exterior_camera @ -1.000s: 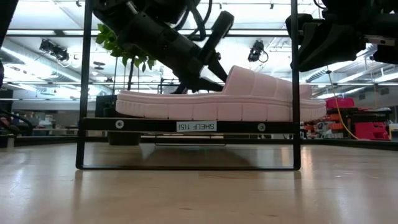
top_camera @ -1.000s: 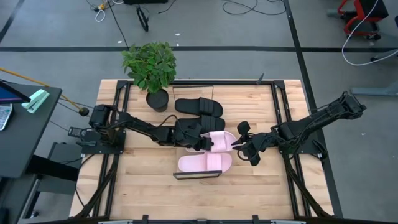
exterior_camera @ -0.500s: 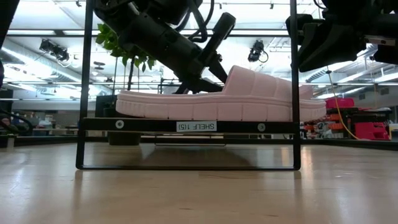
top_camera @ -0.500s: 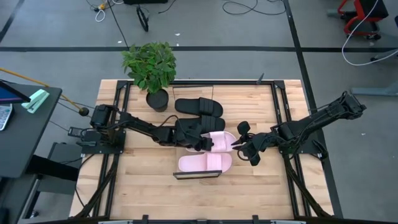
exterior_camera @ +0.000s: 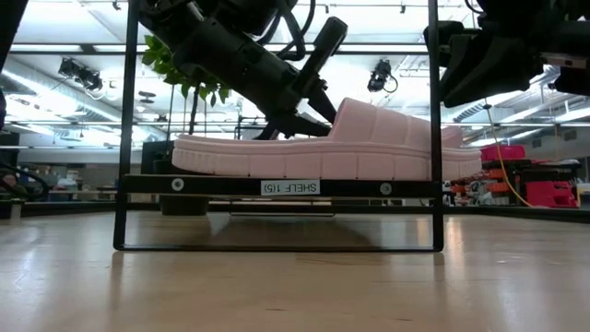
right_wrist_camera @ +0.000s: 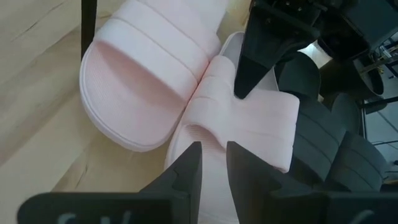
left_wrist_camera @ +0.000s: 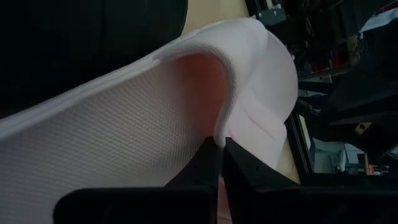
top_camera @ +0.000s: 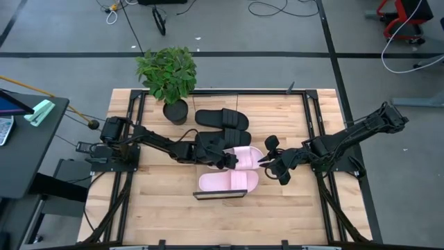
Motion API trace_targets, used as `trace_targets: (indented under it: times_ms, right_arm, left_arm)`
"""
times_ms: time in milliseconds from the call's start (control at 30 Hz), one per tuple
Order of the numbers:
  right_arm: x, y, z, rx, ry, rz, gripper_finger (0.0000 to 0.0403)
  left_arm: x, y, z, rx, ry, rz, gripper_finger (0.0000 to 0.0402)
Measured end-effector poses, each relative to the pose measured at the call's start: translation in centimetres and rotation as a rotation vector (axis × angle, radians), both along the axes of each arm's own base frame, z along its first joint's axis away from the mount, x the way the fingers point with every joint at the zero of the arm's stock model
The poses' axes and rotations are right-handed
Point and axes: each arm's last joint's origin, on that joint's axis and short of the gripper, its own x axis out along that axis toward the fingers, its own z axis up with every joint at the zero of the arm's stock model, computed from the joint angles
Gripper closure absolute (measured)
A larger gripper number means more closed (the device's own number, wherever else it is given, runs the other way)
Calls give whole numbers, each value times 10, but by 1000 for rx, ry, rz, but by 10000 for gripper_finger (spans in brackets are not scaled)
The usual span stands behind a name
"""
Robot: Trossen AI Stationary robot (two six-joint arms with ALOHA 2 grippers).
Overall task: Pick and place slides into the shelf
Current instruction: Put the pink slipper on the shelf
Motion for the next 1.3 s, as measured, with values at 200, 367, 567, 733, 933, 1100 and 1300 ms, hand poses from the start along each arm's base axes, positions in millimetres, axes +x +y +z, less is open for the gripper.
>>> trace_targets:
  times_ms: [200,367,567,733,933,1100,1300]
  right_arm:
    - [0,0,0,-1,4,0,323]
    - [-1,0,-1,-3,16,-1,323]
    - [-1,0,-1,-2,19,-3,323]
    - [-1,0,-1,-2,19,-4,323]
    - [-1,0,-1,5,19,-8,323]
    - [-1,0,-1,5,19,-9,323]
    - [-2,0,-2,13,25,-17,323]
  left_arm:
    - [-2,1,11,3,-36,-1,386]
    - [-5,1,23,21,-56,-15,390]
    - [-13,2,41,46,-73,-15,391]
    - [-19,4,51,109,-59,-4,389]
    - [-21,5,60,111,-97,6,392]
    - [-26,5,71,115,-103,-6,390]
    - [-39,-3,70,113,7,-31,390]
